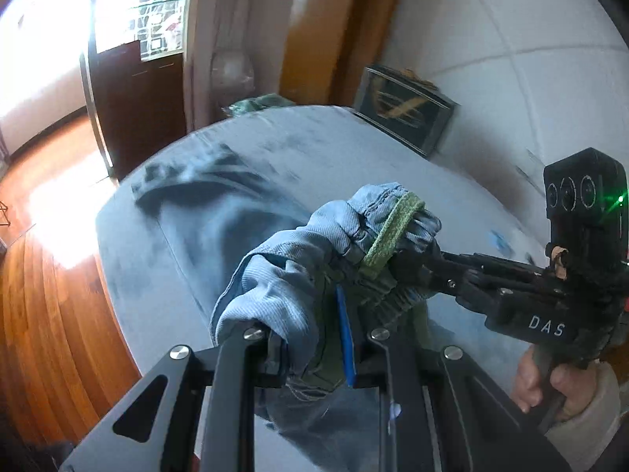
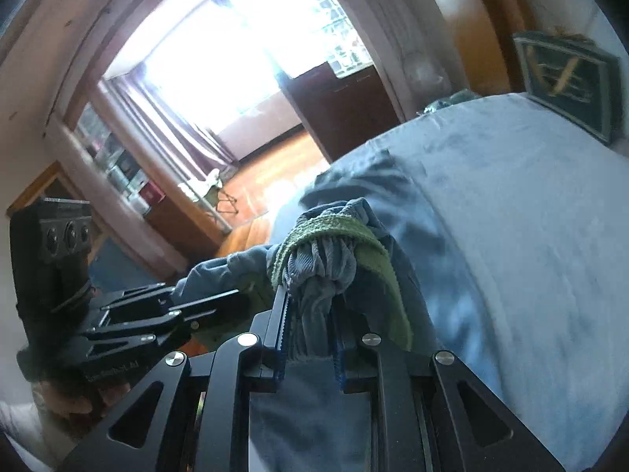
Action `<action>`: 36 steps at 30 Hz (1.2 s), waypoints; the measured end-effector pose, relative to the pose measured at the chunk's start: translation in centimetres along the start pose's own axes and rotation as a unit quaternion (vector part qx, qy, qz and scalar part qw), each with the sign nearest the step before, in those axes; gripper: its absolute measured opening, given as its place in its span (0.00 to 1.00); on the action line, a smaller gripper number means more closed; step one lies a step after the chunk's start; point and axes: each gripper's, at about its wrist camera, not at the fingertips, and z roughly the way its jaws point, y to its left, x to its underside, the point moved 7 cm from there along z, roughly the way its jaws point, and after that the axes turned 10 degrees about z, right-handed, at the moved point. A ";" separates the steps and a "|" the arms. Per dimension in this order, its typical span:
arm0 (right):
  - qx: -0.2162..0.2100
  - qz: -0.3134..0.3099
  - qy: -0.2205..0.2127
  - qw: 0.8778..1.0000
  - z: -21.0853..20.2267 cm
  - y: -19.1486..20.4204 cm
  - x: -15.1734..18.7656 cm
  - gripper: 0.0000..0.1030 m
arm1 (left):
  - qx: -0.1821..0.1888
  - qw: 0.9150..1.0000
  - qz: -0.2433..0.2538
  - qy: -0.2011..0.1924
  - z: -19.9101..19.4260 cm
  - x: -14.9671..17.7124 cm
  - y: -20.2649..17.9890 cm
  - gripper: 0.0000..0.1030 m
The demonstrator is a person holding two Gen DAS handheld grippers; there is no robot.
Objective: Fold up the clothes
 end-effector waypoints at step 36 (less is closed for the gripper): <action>0.138 0.054 0.123 0.981 10.9 -12.5 -6.1 0.18 | -0.095 0.983 -0.019 0.153 20.4 -5.8 18.8 1.00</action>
